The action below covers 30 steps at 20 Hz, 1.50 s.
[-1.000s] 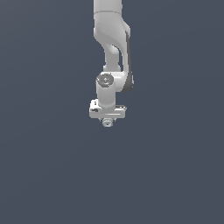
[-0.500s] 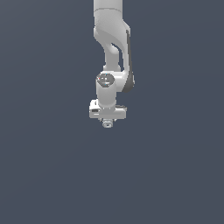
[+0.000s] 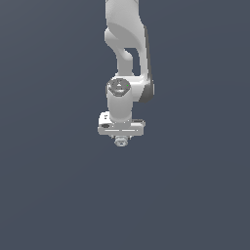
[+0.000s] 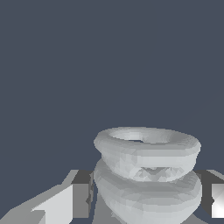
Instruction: Pick up the object and move it to a goal position.
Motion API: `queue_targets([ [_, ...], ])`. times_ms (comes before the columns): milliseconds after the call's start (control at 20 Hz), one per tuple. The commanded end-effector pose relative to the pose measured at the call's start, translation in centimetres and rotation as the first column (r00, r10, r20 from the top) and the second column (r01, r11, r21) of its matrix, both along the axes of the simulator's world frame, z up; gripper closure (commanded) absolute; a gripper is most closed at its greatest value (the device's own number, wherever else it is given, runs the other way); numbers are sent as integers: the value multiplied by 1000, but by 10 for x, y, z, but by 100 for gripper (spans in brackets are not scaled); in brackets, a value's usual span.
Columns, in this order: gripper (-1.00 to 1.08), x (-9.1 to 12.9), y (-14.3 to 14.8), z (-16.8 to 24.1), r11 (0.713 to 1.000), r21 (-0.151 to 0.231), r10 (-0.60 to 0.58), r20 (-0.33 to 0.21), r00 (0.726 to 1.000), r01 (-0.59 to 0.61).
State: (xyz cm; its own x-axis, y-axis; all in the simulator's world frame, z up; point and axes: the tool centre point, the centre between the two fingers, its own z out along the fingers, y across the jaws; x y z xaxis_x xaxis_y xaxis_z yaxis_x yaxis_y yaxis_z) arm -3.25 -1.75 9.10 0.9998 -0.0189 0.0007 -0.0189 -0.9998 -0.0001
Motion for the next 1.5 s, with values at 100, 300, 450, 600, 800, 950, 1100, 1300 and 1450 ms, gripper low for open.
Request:
queue_targets([
  [100,108,28,4,26,1000,0,0,0,1000,0],
  [300,108,53,8,47,1000,0,0,0,1000,0],
  [450,108,70,10,61,1000,0,0,0,1000,0],
  [600,108,85,12,74,1000,0,0,0,1000,0],
  [800,108,105,15,91,1000,0,0,0,1000,0],
  [950,108,118,17,102,1000,0,0,0,1000,0],
  [1100,108,131,19,112,1000,0,0,0,1000,0],
  [1300,108,146,21,125,1000,0,0,0,1000,0],
  [1450,108,157,22,133,1000,0,0,0,1000,0],
])
